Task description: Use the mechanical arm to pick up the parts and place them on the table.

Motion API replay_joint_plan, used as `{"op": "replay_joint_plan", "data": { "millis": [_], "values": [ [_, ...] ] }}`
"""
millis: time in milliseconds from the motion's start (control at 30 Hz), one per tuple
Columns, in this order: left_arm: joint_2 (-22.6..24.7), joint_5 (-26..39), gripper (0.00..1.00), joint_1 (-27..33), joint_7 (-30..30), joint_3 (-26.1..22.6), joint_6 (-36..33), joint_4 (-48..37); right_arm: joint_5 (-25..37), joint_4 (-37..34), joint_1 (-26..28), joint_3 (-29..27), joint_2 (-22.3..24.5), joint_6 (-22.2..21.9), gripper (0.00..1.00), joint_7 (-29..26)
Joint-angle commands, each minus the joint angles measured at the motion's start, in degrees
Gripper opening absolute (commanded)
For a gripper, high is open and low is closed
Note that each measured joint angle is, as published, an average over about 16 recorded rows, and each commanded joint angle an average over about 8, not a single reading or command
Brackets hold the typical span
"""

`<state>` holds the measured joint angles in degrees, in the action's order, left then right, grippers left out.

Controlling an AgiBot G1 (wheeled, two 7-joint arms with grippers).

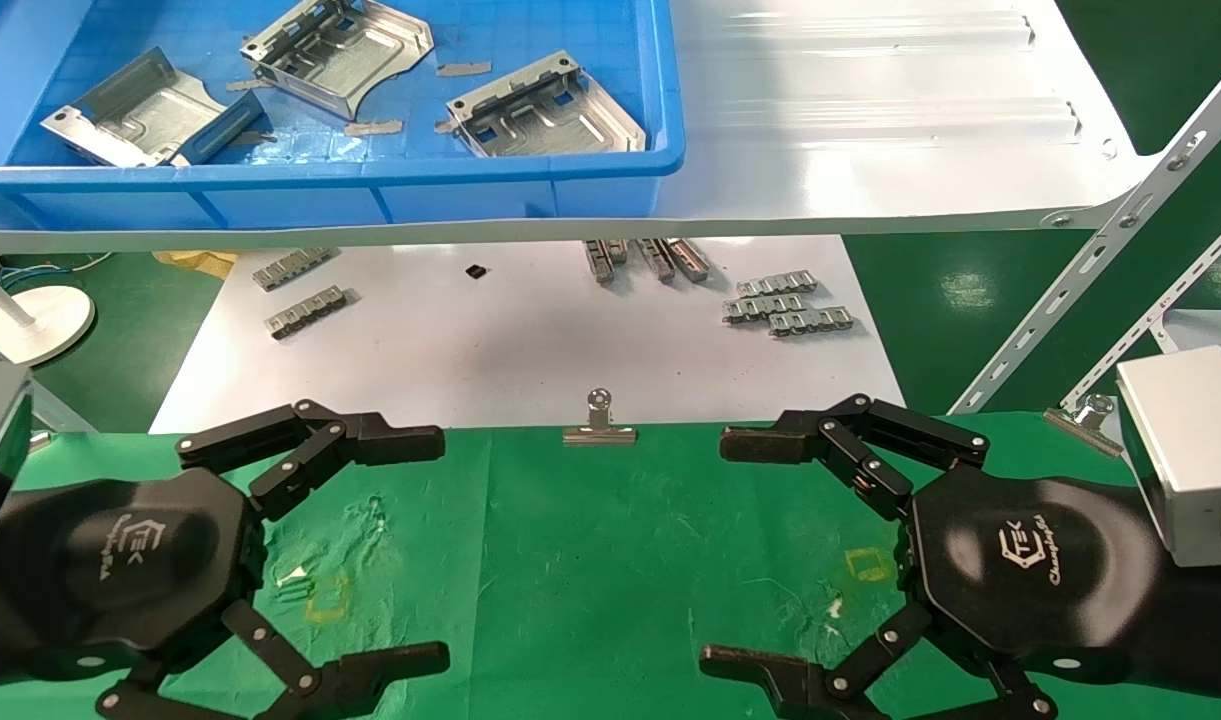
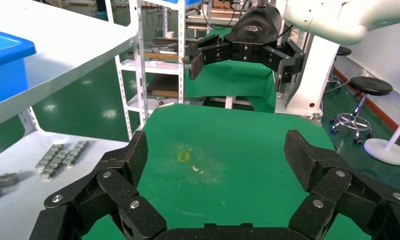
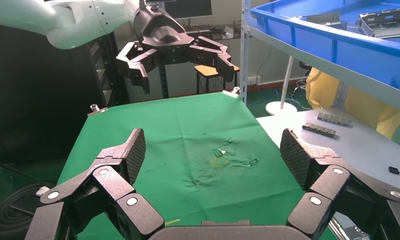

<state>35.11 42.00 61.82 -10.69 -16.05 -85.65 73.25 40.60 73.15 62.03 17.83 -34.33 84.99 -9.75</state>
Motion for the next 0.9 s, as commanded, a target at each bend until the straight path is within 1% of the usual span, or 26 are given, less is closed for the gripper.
{"op": "replay_joint_plan", "data": {
  "millis": [33,67,133,167,200,900],
  "values": [
    [0.00,0.00,1.00,0.00,0.00,0.00,0.00,0.00,0.00,0.00,0.00,0.00,0.00,0.00,0.28,0.00],
    [0.00,0.00,1.00,0.00,0.00,0.00,0.00,0.00,0.00,0.00,0.00,0.00,0.00,0.00,0.23,0.00],
    [0.00,0.00,1.00,0.00,0.00,0.00,0.00,0.00,0.00,0.00,0.00,0.00,0.00,0.00,0.18,0.00],
    [0.00,0.00,1.00,0.00,0.00,0.00,0.00,0.00,0.00,0.00,0.00,0.00,0.00,0.00,0.05,0.00],
    [0.00,0.00,1.00,0.00,0.00,0.00,0.00,0.00,0.00,0.00,0.00,0.00,0.00,0.00,0.00,0.00],
    [0.00,0.00,1.00,0.00,0.00,0.00,0.00,0.00,0.00,0.00,0.00,0.00,0.00,0.00,0.00,0.00]
  ]
}}
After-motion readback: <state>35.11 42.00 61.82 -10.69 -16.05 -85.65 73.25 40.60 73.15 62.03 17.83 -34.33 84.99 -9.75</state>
